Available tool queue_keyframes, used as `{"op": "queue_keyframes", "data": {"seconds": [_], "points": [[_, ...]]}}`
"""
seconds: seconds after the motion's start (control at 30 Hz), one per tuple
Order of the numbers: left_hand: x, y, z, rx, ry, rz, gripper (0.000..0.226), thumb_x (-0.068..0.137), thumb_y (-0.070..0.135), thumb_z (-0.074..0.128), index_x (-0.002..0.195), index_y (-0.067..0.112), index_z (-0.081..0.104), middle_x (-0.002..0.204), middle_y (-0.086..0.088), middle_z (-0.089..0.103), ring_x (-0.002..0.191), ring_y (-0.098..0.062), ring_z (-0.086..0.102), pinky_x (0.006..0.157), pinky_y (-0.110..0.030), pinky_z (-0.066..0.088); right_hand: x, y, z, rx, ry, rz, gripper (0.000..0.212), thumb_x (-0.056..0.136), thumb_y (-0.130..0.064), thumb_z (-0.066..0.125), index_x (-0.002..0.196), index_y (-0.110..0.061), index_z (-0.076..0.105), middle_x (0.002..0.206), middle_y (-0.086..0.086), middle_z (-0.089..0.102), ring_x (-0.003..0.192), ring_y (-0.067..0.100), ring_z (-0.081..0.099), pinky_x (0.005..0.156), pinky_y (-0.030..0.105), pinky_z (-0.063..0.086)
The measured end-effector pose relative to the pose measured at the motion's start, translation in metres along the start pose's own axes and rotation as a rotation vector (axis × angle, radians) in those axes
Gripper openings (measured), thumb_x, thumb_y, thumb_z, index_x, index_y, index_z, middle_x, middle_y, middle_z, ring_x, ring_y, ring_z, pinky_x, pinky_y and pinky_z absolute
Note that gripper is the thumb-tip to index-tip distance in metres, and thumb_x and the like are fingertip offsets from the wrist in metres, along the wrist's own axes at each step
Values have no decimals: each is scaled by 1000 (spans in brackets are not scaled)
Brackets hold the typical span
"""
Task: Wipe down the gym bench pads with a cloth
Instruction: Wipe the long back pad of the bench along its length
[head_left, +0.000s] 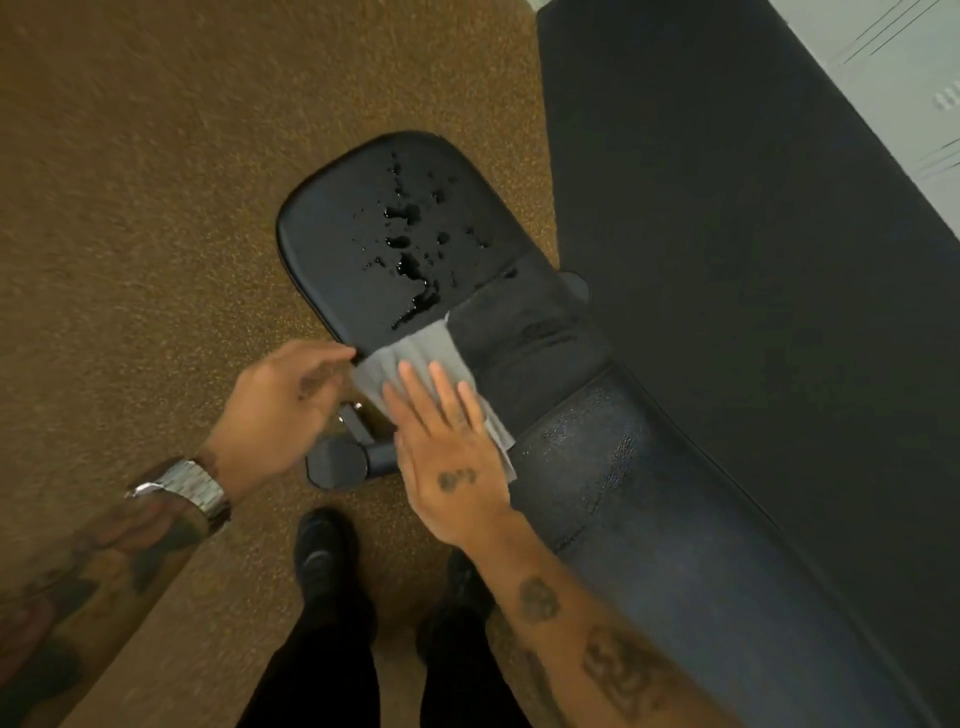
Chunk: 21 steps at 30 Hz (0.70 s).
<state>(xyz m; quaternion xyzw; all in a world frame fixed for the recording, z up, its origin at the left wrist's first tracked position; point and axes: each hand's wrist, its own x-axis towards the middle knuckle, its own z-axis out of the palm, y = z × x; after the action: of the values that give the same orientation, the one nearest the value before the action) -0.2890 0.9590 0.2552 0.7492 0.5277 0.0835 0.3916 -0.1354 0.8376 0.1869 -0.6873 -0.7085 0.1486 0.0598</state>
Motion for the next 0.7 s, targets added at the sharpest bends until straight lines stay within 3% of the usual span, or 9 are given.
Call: {"op": "queue_keyframes", "data": {"seconds": [0.13, 0.17, 0.23, 0.3, 0.47, 0.57, 0.7], "points": [[33, -9, -22, 124, -48, -29, 47, 90, 12, 59, 137, 19, 52, 146, 0, 42, 95, -22, 59, 97, -37, 45, -23, 37, -10, -76, -43, -128, 61, 98, -22, 35, 157, -24, 24, 166, -3, 16, 154, 20, 9, 124, 42, 14], [41, -11, -25, 168, -66, -13, 51, 90, 11, 60, 139, 17, 49, 149, -2, 38, 96, -25, 58, 98, -39, 45, -21, 50, -15, -66, -30, -68, 62, 96, -21, 36, 157, -23, 24, 165, -2, 18, 154, 21, 10, 124, 42, 14], [52, -17, -28, 247, -100, 25, 54, 89, 11, 61, 141, 12, 46, 154, -7, 30, 122, -32, 51, 105, -41, 40, -7, 77, -27, -25, 46, 164, 56, 100, -23, 32, 156, -19, 28, 164, 2, 24, 153, 25, 14, 123, 45, 18], [57, -22, -26, 288, -138, 36, 54, 89, 11, 60, 141, 8, 45, 157, -11, 25, 136, -31, 40, 109, -39, 35, 17, 97, -37, 5, 107, 393, 52, 104, -27, 25, 155, -16, 31, 162, 6, 28, 152, 28, 18, 122, 48, 21], [56, -27, -19, 265, -167, 15, 61, 87, 11, 61, 144, 9, 40, 161, -7, 16, 145, -29, 26, 109, -39, 34, 88, 104, -45, 49, 90, 591, 54, 105, -31, 19, 157, -18, 20, 166, 5, 14, 154, 28, 6, 125, 44, 9], [56, -27, -22, 252, -161, 6, 59, 88, 11, 59, 144, 12, 41, 160, -4, 17, 143, -28, 29, 107, -42, 38, 107, 64, -38, 22, 101, 494, 59, 102, -34, 14, 157, -16, 20, 166, 10, 14, 153, 31, 8, 125, 46, 6], [55, -23, -26, 256, -172, 8, 58, 88, 11, 59, 144, 13, 42, 160, -3, 19, 141, -27, 34, 105, -41, 39, 93, 1, -13, -34, 19, 50, 56, 101, -28, 30, 156, -17, 27, 165, 7, 20, 153, 27, 12, 123, 47, 15]]}}
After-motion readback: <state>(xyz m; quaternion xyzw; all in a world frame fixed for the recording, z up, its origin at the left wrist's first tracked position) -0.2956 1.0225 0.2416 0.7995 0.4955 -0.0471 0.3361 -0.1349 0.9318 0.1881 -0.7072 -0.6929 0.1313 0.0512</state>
